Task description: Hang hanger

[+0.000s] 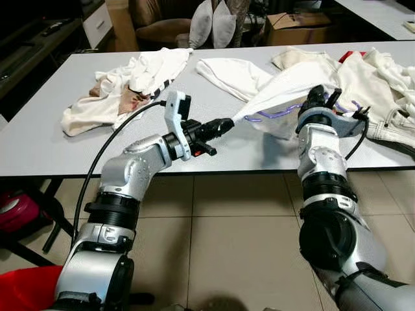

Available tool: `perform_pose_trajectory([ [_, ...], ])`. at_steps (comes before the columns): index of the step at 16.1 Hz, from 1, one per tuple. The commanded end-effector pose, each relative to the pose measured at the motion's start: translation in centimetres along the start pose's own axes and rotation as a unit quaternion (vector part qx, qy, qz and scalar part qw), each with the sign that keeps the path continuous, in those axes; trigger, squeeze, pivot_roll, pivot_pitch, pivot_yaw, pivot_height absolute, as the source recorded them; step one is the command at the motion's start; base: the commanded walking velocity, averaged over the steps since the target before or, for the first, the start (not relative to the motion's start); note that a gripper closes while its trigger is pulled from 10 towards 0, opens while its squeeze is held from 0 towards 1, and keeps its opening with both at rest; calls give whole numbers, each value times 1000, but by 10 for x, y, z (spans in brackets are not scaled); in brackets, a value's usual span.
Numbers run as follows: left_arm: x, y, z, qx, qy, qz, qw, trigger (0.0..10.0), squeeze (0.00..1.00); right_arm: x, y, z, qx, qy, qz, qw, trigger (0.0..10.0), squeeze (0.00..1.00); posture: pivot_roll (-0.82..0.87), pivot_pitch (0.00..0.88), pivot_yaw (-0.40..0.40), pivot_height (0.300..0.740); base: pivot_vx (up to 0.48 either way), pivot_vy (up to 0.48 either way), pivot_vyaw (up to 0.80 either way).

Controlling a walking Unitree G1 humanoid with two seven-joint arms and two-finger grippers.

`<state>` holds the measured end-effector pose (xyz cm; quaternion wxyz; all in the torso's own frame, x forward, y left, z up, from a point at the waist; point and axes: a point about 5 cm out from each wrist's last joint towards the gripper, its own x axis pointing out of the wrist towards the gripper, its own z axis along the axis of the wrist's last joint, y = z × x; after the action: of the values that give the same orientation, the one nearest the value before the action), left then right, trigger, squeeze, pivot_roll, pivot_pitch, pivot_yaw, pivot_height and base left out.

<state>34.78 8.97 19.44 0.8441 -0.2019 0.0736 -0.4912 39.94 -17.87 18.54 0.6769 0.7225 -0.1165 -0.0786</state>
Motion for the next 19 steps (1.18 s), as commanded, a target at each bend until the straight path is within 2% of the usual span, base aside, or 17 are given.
perform_pose_trajectory([
  [1, -2, -10, 3, -19, -10, -47, 999, 0, 0, 7, 13, 8, -4, -27, 14, 1000, 10000, 0, -214, 0, 77, 740, 0, 0, 0],
  [3, 1, -20, 0, -35, -6, -85, 996, 0, 0, 11, 16, 9, -4, -34, 8, 999, 10000, 0, -210, 0, 74, 740, 0, 0, 0],
  [5, 2, -11, 6, -42, -35, -41, 998, 0, 0, 13, 22, 6, -23, -23, 22, 999, 10000, 0, -203, 0, 62, 740, 0, 0, 0],
  [8, -8, -14, 2, -51, -12, -53, 997, 0, 0, 15, 20, 16, -10, -47, 13, 999, 10000, 0, -202, 0, 62, 740, 0, 0, 0],
  [10, -5, -37, 0, -73, -3, -118, 990, 0, 0, 16, 21, 17, -25, -63, 9, 998, 10000, 0, -200, 0, 58, 740, 0, 0, 0],
  [11, -2, -43, 0, -78, -6, -131, 988, 0, 0, 15, 21, 17, -29, -65, 7, 997, 10000, 0, -200, 0, 58, 740, 0, 0, 0],
  [12, 16, -63, -4, -95, -9, -171, 981, 0, 0, 14, 19, 11, -34, -67, -5, 997, 10000, 0, -196, 0, 56, 740, 0, 0, 0],
  [13, 23, -69, -6, -104, -11, -183, 978, 0, 0, 14, 18, 7, -39, -66, -12, 997, 10000, 0, -197, 0, 56, 740, 0, 0, 0],
  [14, 35, -78, -9, -115, -6, -196, 974, 0, 0, 12, 18, -8, -67, -45, -22, 997, 10000, 0, -202, 0, 59, 740, 0, 0, 0],
  [15, 36, -81, -6, -110, -6, -201, 973, 0, 0, 10, 19, -26, -118, -2, -12, 993, 10000, 0, -200, 0, 60, 740, 0, 0, 0],
  [16, 34, -82, -4, -106, -6, -203, 974, 0, 0, 7, 19, -39, -146, 36, 4, 989, 10000, 0, -199, 0, 60, 740, 0, 0, 0],
  [17, 29, -78, -3, -96, -3, -191, 977, 0, 0, 5, 19, -46, -149, 63, 19, 987, 10000, 0, -201, 0, 62, 740, 0, 0, 0],
  [19, 18, -66, 8, -75, -24, -152, 985, 0, 0, 3, 17, -44, -167, 82, 40, 982, 10000, 0, -205, 0, 65, 740, 0, 0, 0],
])
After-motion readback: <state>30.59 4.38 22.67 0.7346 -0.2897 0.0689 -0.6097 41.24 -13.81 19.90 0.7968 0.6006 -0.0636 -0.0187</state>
